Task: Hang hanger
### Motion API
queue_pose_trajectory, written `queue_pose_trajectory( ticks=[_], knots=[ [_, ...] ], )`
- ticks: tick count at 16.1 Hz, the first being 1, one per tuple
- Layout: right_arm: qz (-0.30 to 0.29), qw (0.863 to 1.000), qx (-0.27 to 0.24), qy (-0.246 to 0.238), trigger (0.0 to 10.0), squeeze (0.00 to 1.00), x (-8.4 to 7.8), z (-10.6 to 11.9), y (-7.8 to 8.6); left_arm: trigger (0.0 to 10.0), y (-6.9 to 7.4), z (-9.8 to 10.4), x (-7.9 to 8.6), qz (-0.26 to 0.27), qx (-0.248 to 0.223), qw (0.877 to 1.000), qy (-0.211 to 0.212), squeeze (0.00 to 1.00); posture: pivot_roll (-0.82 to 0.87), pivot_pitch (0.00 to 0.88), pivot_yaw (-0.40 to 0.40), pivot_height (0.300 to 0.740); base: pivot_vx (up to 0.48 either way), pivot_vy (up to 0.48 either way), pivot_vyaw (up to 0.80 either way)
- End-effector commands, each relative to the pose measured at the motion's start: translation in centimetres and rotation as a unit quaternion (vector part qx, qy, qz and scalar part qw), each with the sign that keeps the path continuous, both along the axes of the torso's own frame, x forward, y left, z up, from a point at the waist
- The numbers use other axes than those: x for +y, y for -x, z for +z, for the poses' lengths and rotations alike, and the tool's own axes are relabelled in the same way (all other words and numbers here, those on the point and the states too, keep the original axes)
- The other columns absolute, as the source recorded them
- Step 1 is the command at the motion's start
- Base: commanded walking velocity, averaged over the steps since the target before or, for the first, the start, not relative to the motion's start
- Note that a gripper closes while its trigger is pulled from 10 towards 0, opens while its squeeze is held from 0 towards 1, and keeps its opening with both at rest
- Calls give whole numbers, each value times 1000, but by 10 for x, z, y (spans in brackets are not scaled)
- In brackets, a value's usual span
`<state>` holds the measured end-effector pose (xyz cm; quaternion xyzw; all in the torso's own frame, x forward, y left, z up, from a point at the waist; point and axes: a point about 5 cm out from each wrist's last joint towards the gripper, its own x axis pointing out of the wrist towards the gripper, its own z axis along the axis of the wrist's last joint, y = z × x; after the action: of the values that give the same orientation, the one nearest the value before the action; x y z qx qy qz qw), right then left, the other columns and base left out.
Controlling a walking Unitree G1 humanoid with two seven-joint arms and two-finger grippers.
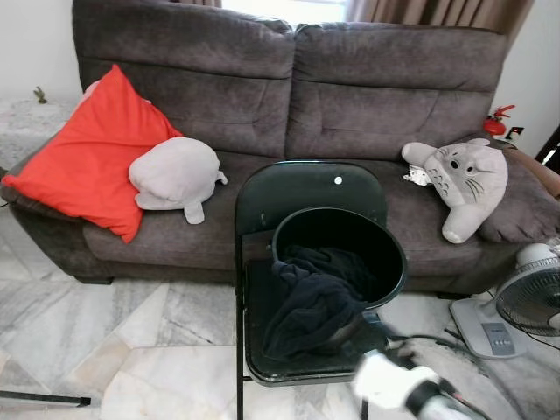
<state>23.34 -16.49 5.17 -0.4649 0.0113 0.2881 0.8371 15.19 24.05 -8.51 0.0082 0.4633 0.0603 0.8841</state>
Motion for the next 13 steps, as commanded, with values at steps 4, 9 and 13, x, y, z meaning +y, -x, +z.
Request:
queue_pose_trajectory(
  ticks=[4, 9, 13],
  knots=[
    [27, 994, 58, 89, 10000, 0, -11, -9, -15, 10000, 5, -2, 0, -2, 13, 1000, 1, 0, -89, 51, -52, 740, 0, 0, 0],
    [-17, 992, 49, 116, 10000, 0, -26, -10, -36, 10000, 4, -2, 0, -3, 13, 1000, 1, 0, -85, 53, -43, 740, 0, 0, 0],
    [12, 994, 27, 107, 10000, 0, -12, -8, -48, 10000, 3, -2, 0, -5, 13, 1000, 0, 0, -74, 52, -40, 740, 0, 0, 0]
  ],
)
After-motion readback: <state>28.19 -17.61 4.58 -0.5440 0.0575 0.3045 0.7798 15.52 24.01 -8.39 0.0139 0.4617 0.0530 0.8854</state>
